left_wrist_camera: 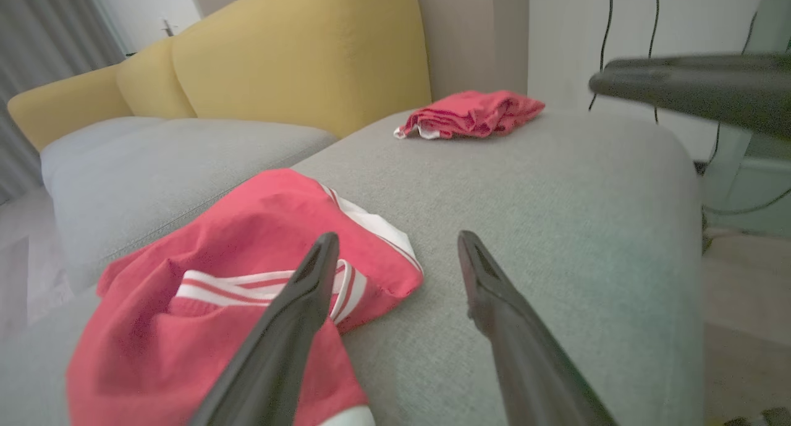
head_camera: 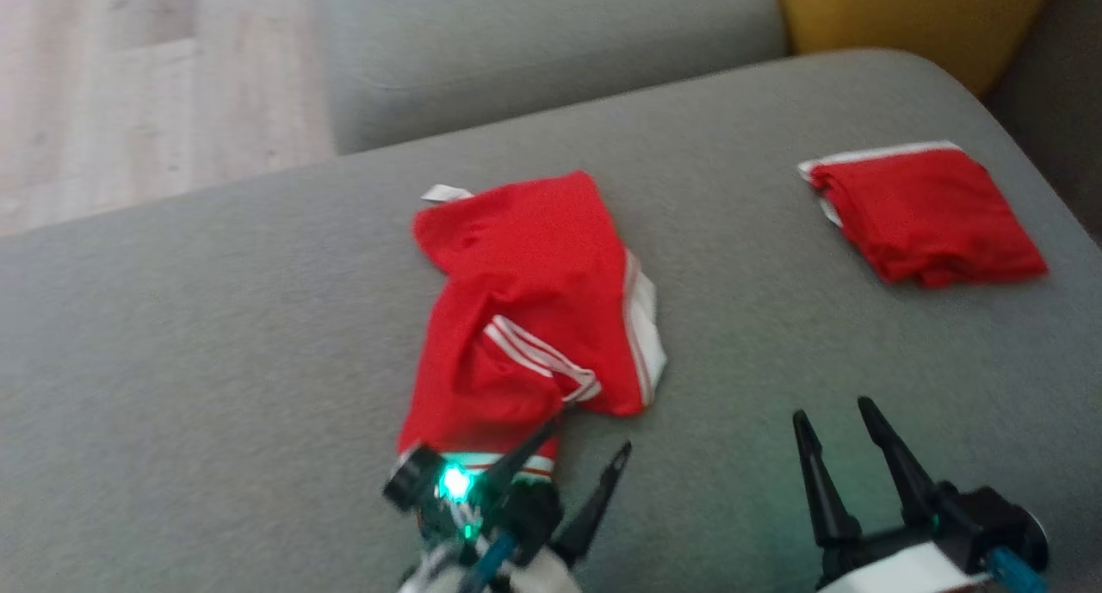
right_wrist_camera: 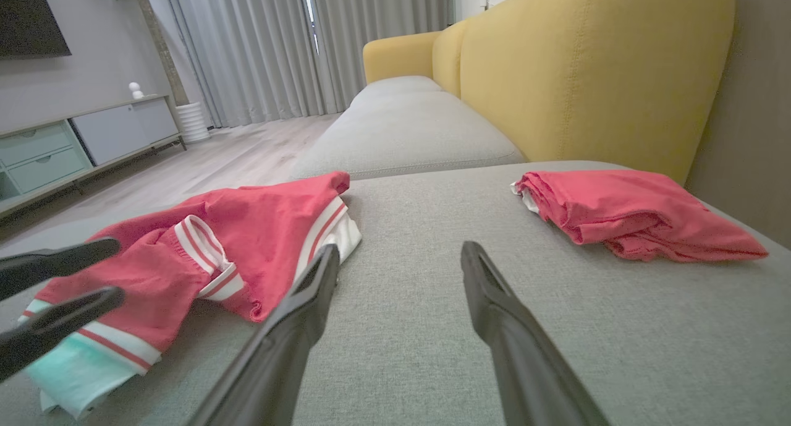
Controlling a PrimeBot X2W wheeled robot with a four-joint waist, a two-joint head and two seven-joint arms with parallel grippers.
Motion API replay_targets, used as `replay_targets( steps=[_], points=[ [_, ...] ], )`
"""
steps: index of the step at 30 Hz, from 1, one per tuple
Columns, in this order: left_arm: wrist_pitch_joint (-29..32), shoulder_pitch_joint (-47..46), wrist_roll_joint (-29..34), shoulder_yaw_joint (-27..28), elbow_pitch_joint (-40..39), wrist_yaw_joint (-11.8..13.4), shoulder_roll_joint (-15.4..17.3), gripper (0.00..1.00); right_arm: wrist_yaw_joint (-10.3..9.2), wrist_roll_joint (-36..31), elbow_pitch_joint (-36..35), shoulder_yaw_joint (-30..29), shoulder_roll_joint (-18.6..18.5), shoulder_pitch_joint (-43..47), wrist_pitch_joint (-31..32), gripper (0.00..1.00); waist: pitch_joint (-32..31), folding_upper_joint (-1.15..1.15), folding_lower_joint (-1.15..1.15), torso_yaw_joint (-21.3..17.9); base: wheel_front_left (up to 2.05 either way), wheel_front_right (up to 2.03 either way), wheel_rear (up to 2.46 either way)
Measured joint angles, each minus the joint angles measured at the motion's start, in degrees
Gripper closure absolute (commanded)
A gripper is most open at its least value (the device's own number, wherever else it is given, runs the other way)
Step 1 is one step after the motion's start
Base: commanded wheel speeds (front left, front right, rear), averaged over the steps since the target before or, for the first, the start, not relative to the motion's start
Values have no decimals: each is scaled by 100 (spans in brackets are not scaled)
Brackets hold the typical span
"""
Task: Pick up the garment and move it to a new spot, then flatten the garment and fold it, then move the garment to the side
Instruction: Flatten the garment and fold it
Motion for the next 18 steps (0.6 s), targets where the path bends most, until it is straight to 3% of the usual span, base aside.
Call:
replay_targets(
  steps=[8, 12, 13, 14, 16, 18],
  points=[
    [665, -1191, -31, -500, 1295, 475, -34, 0, 0, 66, 8, 101, -8, -292, 0, 0, 348, 0, 0, -515, 0, 0, 0],
    [722, -1395, -140, -623, 1835, 689, -40, 0, 0, 115, 32, 148, -9, -342, 0, 0, 523, 0, 0, -755, 0, 0, 0],
    [790, -1456, -161, -681, 1995, 699, -42, 10, 0, 134, 43, 152, -9, -367, 0, 0, 560, 0, 0, -805, 0, 0, 0],
    [834, -1505, -191, -715, 2138, 699, -42, 50, 0, 153, 43, 154, -9, -390, 0, 0, 592, 0, 0, -851, 0, 0, 0],
    [836, -1583, -289, -738, 2323, 697, -44, 100, 0, 153, 47, 157, -10, -404, 0, 0, 637, 0, 0, -923, 0, 0, 0],
    [766, -1650, -391, -772, 2455, 693, -60, 100, 0, 153, 63, 157, -10, -404, 0, 0, 656, 0, -1, -972, 0, 0, 0]
  ],
)
